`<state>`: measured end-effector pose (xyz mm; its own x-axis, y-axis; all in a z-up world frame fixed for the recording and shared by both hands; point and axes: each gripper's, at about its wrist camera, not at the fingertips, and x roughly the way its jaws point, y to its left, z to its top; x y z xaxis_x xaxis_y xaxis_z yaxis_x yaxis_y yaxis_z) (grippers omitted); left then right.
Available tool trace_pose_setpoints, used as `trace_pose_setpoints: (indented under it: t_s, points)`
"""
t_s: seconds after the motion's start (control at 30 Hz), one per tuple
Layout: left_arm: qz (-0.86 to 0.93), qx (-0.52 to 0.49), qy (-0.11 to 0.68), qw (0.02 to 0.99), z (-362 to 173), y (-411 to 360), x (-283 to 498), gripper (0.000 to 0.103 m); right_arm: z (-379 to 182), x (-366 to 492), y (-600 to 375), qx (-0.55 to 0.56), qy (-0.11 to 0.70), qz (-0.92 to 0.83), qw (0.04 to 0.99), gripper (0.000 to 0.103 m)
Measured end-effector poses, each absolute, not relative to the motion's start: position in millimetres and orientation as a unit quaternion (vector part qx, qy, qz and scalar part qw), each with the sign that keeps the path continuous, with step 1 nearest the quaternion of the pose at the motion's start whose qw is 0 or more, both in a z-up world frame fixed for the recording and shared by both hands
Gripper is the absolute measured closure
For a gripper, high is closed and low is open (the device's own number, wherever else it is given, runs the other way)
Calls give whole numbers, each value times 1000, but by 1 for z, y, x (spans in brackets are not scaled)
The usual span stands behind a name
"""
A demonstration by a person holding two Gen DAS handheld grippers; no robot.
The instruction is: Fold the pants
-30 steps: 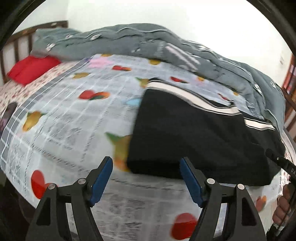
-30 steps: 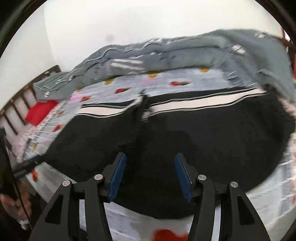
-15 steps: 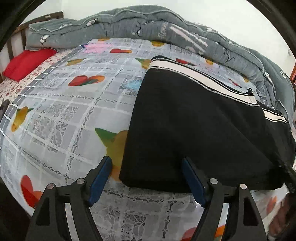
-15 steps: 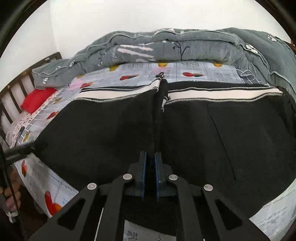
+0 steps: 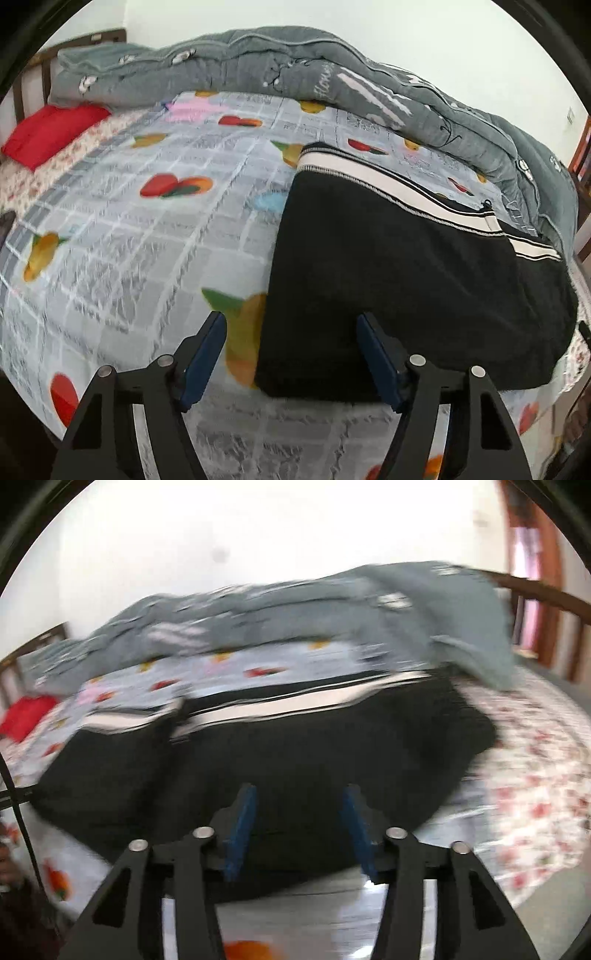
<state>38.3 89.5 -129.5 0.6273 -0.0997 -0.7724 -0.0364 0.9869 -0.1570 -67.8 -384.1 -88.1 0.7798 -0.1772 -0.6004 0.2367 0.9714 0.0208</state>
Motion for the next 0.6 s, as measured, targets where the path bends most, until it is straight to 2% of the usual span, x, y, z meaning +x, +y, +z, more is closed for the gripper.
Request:
trace_pose_setpoints:
  t_s: [0.27, 0.57, 0.6]
  points:
    - [-48, -120, 459, 879, -140, 87, 62, 31, -122, -67, -490, 200, 318, -130, 918, 43]
    - [-61, -92, 463, 880, -143, 70, 89, 31, -140, -5, -498, 215, 328, -134, 910, 43]
    - [-63, -93, 463, 879, -143, 71, 91, 35, -139, 1, -496, 209, 325, -141, 911, 46]
